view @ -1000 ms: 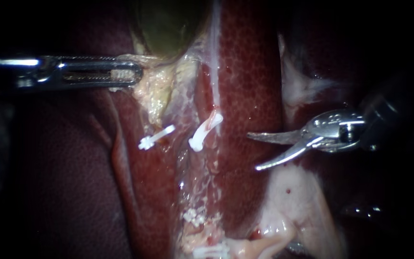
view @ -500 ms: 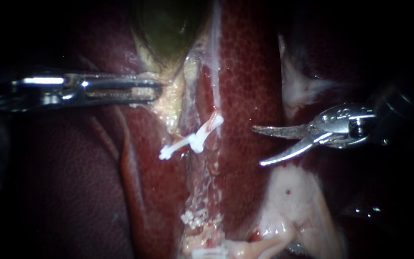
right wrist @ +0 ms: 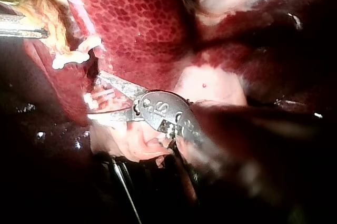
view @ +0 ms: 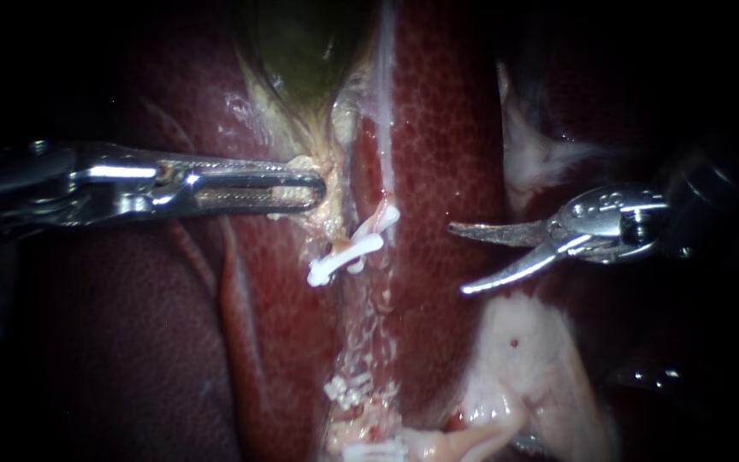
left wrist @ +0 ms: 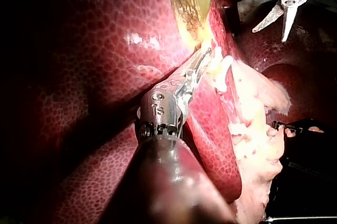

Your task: Go back from the cut right tube

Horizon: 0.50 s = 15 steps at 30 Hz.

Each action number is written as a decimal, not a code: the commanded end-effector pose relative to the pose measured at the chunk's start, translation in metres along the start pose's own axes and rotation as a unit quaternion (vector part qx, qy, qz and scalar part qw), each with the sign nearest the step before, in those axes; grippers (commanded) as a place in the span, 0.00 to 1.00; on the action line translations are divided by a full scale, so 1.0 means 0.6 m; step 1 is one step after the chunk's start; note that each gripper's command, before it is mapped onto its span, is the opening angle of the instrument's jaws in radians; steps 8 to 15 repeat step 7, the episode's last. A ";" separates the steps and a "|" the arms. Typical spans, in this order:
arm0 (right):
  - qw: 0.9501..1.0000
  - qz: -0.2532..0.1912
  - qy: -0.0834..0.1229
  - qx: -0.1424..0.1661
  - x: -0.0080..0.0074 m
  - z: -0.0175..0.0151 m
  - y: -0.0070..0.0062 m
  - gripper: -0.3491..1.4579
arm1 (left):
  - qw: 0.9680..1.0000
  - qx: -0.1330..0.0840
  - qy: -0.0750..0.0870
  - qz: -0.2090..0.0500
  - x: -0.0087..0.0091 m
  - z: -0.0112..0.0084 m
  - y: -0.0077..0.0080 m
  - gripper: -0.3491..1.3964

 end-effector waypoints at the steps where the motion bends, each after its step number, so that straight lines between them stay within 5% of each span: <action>1: 1.000 -0.002 0.000 0.000 0.0000 0.0000 0.0000 0.98 | 1.000 0.000 0.000 0.000 0.0000 0.0000 0.0000 0.01; 15: 1.000 -0.002 0.000 0.000 0.0000 0.0000 0.0000 0.98 | 1.000 0.000 0.000 0.000 0.0000 -0.0001 0.0001 0.01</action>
